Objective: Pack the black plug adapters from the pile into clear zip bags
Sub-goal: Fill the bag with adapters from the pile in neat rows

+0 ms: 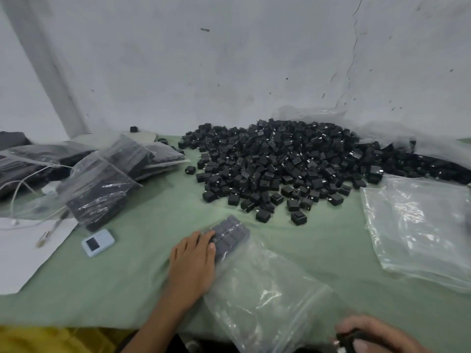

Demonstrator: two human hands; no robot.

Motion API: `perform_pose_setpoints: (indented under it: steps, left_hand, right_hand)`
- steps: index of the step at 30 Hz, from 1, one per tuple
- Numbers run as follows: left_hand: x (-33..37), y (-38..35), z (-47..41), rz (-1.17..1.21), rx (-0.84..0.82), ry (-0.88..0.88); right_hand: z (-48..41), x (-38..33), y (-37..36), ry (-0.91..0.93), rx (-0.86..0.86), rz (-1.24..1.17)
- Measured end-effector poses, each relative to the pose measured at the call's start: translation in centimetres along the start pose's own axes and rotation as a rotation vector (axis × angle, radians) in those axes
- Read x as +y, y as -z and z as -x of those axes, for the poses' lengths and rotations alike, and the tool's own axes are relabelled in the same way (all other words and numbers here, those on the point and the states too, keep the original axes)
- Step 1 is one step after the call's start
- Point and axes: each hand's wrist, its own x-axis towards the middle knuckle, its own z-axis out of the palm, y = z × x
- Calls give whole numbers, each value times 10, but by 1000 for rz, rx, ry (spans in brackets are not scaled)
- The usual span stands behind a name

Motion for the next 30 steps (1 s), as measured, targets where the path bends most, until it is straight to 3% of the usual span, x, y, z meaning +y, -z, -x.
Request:
perform_pose_setpoints:
  steps: [2, 4, 6, 12, 15, 18, 21, 23, 27, 30]
  left_hand:
    - [-1, 0, -1, 4, 0, -18]
    - [-1, 1, -1, 17, -2, -30]
    - [-2, 2, 0, 19, 7, -36]
    - [-3, 0, -1, 24, 12, -53]
    - [-4, -2, -2, 31, 19, -54]
    - [-5, -3, -2, 35, 14, -53]
    - [-4, -3, -2, 35, 27, -53]
    - [-5, -4, -2, 30, 32, -56]
    - [-7, -6, -2, 40, 52, -62]
    - [-6, -6, -3, 58, 56, -56]
  right_hand:
    - [-1, 7, -24, -107, 7, -41]
    - [-12, 23, -42, -164, -97, -122]
    - [-24, 30, -68, -233, -35, -363]
    - [-45, 46, -84, -157, 238, -565]
    - [-52, 51, -93, -155, 241, -687]
    - [-63, 37, -108, -88, 133, -636]
    - [-88, 36, -123, -163, 91, -681]
    - [-108, 39, -131, -174, 161, -622]
    - [-123, 42, -144, -106, 94, -474]
    - [-126, 45, -151, 141, 133, 55]
